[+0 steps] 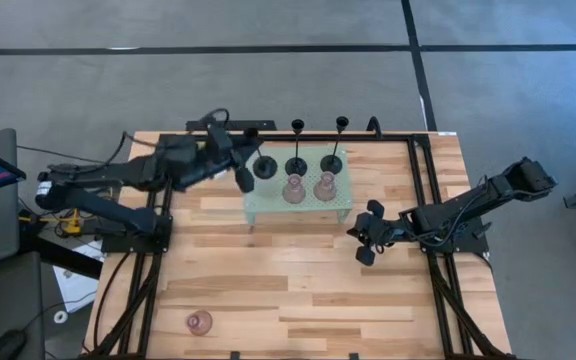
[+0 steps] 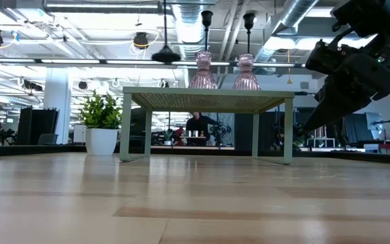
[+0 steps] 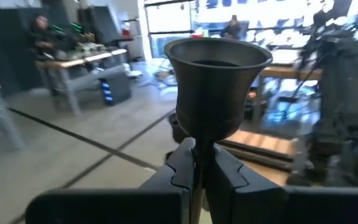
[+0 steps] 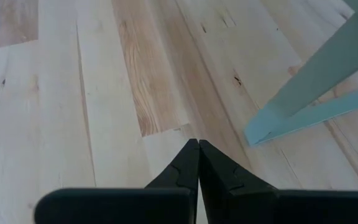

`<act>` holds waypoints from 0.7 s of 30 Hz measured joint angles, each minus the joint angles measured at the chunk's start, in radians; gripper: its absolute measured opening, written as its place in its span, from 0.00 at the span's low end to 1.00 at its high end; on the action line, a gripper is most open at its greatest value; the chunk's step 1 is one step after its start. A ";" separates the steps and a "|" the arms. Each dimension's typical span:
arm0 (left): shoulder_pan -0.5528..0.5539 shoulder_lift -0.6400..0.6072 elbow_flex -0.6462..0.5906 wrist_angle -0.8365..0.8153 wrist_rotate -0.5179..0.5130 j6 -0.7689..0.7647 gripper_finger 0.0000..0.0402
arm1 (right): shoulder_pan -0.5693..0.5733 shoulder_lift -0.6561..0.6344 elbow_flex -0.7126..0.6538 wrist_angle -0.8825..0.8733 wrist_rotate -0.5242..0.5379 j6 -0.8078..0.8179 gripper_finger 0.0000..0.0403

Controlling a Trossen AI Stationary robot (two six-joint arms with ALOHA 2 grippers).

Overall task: Pick & Place candle stick holders
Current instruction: Put the black candle holder on the shelf

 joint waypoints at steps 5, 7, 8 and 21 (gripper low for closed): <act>0.164 0.051 -0.001 -0.003 0.175 -0.087 0.04 | -0.017 0.000 0.000 0.003 0.000 -0.018 0.00; 0.205 0.080 -0.001 0.000 0.182 -0.094 0.04 | -0.020 0.000 0.000 0.002 0.000 -0.020 0.00; 0.223 0.092 -0.001 -0.004 0.182 -0.094 0.04 | -0.020 0.000 0.000 0.002 0.000 -0.020 0.00; 0.312 0.176 -0.005 -0.050 0.211 -0.147 0.04 | -0.020 0.000 0.000 -0.011 0.000 -0.021 0.00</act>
